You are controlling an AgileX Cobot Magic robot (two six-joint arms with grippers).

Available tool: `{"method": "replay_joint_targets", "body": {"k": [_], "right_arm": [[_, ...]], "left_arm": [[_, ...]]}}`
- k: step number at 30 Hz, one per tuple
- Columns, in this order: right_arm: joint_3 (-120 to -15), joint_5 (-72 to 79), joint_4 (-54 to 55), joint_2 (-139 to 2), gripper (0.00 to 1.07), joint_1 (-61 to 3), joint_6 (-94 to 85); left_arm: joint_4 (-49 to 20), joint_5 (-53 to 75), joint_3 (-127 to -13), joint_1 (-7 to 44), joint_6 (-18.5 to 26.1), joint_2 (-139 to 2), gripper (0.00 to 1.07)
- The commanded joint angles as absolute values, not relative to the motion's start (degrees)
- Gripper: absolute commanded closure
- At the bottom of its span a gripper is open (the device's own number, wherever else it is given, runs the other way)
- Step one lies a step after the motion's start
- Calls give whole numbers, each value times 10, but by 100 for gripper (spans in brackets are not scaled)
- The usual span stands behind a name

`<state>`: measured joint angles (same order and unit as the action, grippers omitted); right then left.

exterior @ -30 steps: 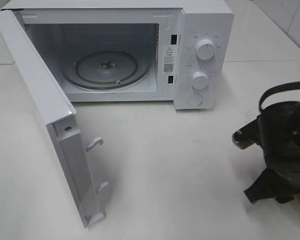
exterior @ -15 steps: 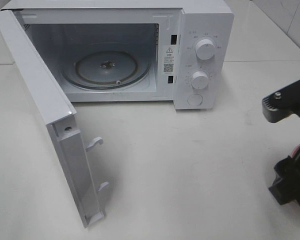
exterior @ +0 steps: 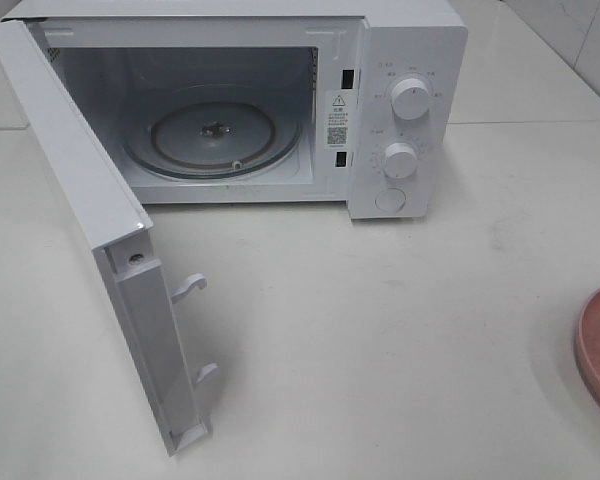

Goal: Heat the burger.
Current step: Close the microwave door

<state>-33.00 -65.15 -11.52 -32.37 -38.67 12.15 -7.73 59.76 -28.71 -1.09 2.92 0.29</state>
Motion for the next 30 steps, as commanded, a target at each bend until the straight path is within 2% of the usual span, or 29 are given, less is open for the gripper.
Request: {"method": "replay_joint_targets", "body": {"k": [1,5,7,8,10,11,13,19,21,30], "right_arm": [[-330,-674,-114,-254,31,-387,116],[-323,-670,-113,-197,31,-370,116],[-318,-664,-105,-145,31,-325,103],[-318,-664,-105,-145,31,-325,103],[-310,-638,-93,-84,30,-254,80],[-310,-638,-93,-84,30,-254,80],[-309,-618,-88,-42,28,-208,66],[-294,-601,-70,-5,28,-163,62],[-290,-594,-49,18,28,-124,32],[-290,-594,-44,18,29,-85,29]], "left_arm": [[-77,592,-285,-13,26,15,12],[-77,592,-285,-13,26,15,12],[-77,592,-285,-13,26,15,12],[-77,592,-285,-13,26,15,12],[-77,592,-285,-13,26,15,12],[-77,592,-285,-13,26,15,12],[-77,592,-285,-13,26,15,12],[-77,592,-285,-13,26,15,12],[-77,592,-285,-13,26,15,12],[-77,592,-285,-13,26,15,12]]}}
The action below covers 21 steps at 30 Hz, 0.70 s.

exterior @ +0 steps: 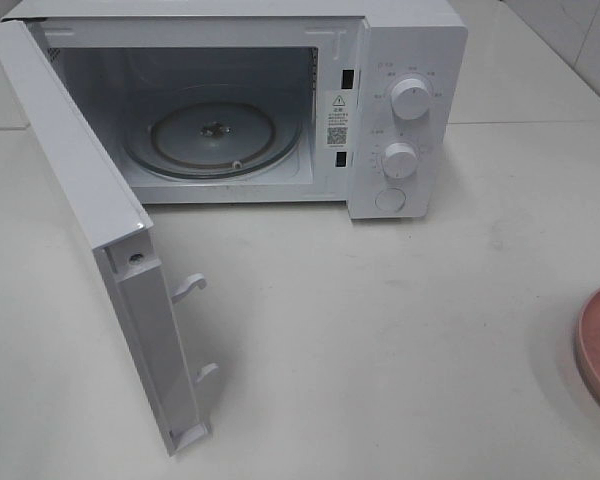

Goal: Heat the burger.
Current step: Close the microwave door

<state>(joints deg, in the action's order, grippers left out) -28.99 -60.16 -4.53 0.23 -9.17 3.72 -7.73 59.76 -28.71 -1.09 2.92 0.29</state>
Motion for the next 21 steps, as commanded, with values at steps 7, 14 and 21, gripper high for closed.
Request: {"method": "replay_joint_targets", "body": {"k": [7,14,21], "right_arm": [[-290,-594,-44,18,27,-85,29],[-290,-594,-44,18,30,-87,30],[-290,-594,-41,18,34,-87,31]], "left_arm": [[-77,592,-285,-13,26,15,12],[-77,592,-285,-13,26,15,12],[-77,592,-285,-13,26,15,12]]}}
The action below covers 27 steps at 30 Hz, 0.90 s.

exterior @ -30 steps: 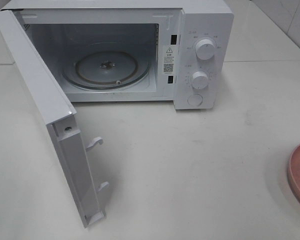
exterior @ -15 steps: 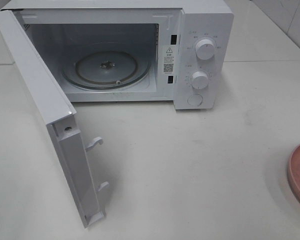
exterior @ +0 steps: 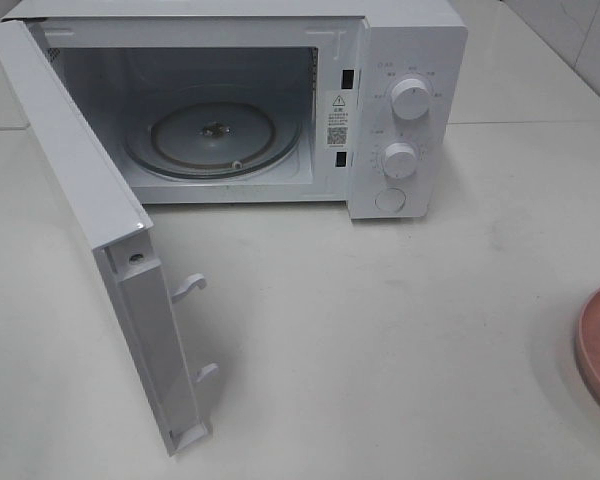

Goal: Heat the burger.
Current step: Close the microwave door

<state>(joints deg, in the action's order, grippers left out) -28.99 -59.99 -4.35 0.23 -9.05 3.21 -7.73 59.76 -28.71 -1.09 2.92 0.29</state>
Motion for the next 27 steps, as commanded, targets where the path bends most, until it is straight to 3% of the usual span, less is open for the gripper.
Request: {"method": "replay_joint_targets", "body": {"k": [1,27], "right_arm": [[-290,-594,-41,18,34,-87,31],[-290,-594,-41,18,34,-87,31]], "left_arm": [[-77,592,-285,-13,26,15,12],[-84,592,-285,-13,26,15,12]]}}
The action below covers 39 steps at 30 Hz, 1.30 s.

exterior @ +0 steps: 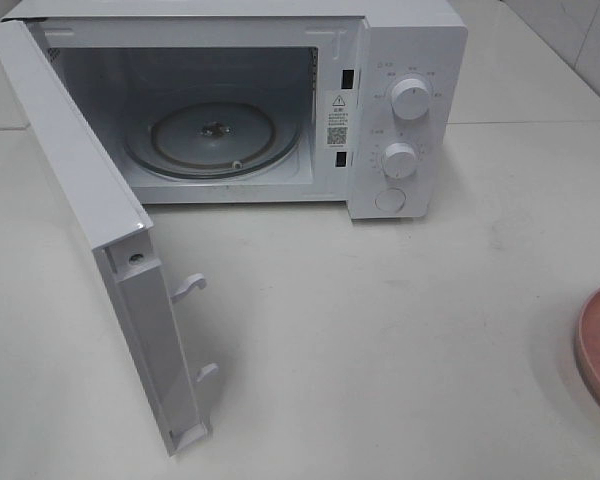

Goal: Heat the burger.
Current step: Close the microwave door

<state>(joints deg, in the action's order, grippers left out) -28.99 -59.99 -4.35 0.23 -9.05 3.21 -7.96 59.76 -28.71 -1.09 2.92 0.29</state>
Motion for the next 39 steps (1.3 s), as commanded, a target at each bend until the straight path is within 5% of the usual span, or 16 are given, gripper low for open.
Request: {"method": "replay_joint_targets", "body": {"k": [1,9,12,14,17,19,23,34,39], "right_arm": [[-290,-594,-41,18,34,-87,31],[-290,-594,-41,18,34,-87,31],[-290,-594,-41,18,34,-87,31],[-290,-594,-41,18,34,-87,31],[-290,-594,-41,18,34,-87,31],[-290,-594,-41,18,34,-87,31],[-290,-594,-41,18,34,-87,31],[-290,-594,-41,18,35,-87,31],[-290,-594,-41,18,35,-87,31]], "left_arm": [[-84,592,-285,-13,26,15,12],[-92,570,-306,-13,23,-7,15],[-92,545,-309,-13,23,-37,24],[-92,498,-309,-13,23,-86,50],[-92,484,-309,-13,23,-101,58],[-92,410,-296,-13,23,-173,90],[-95,340,-280,-13,23,-233,106],[-97,-38,-170,-13,53,-429,107],[-34,-249,-118,-13,45,-527,107]]}}
